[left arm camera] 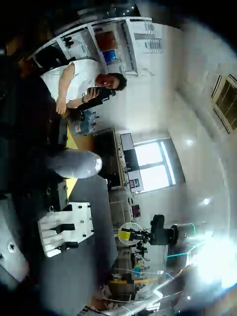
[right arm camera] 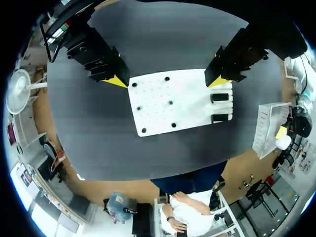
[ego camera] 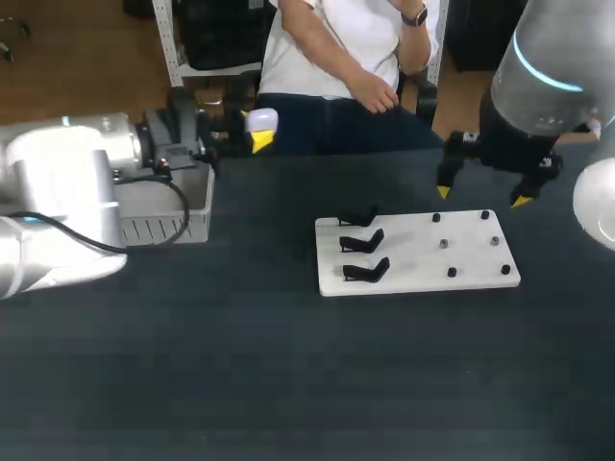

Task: Pick up each earbud case from the left stands, insert the matching earbuds, close the lid, and place the case in the box.

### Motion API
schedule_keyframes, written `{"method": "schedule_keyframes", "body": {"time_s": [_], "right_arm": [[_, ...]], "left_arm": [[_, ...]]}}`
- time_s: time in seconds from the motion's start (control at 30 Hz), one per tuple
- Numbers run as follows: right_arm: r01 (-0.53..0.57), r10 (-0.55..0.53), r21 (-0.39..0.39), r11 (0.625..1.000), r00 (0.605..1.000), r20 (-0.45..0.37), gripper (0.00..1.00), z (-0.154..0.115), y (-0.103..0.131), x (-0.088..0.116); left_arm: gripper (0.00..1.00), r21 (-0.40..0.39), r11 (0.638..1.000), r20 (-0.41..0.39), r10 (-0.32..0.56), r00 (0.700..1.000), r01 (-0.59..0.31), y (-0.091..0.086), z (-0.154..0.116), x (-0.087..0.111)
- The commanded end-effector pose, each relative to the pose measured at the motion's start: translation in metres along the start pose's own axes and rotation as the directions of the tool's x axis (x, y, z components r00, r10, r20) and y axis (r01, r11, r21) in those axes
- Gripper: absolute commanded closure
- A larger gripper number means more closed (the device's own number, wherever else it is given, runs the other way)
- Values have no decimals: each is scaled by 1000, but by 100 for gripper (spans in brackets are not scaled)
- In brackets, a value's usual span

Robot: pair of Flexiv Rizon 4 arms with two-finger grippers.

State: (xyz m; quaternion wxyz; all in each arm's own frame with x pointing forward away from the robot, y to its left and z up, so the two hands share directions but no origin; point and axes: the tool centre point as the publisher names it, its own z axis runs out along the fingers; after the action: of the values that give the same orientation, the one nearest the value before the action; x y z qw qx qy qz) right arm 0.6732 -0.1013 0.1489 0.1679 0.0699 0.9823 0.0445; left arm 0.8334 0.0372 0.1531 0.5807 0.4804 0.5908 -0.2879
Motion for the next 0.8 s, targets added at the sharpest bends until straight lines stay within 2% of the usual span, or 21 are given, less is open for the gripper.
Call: {"method": "schedule_keyframes", "body": {"time_s": [0.03,0.2,0.43,0.57,0.67,0.8], "right_arm": [[4,-5,6,1000,995,100,0,-1,-4,5],[6,-7,9,1000,993,120,0,-9,-10,2],[-11,8,25,1000,993,115,0,-8,-16,4],[-10,7,24,1000,994,106,0,-6,-14,6],[-6,4,19,1000,994,107,0,-5,-12,3],[7,-9,20,1000,994,108,0,-6,-11,-1]], "left_arm": [[100,-147,989,-14,-26,1000,24,10,-62,12],[100,-207,978,-49,-49,998,38,25,-93,39],[100,-285,955,-67,-107,992,84,28,-129,70],[100,-302,948,-94,-139,986,104,29,-138,86],[100,-334,938,-129,-143,981,93,34,-141,97],[100,-335,937,-186,-167,968,98,43,-141,111]]}}
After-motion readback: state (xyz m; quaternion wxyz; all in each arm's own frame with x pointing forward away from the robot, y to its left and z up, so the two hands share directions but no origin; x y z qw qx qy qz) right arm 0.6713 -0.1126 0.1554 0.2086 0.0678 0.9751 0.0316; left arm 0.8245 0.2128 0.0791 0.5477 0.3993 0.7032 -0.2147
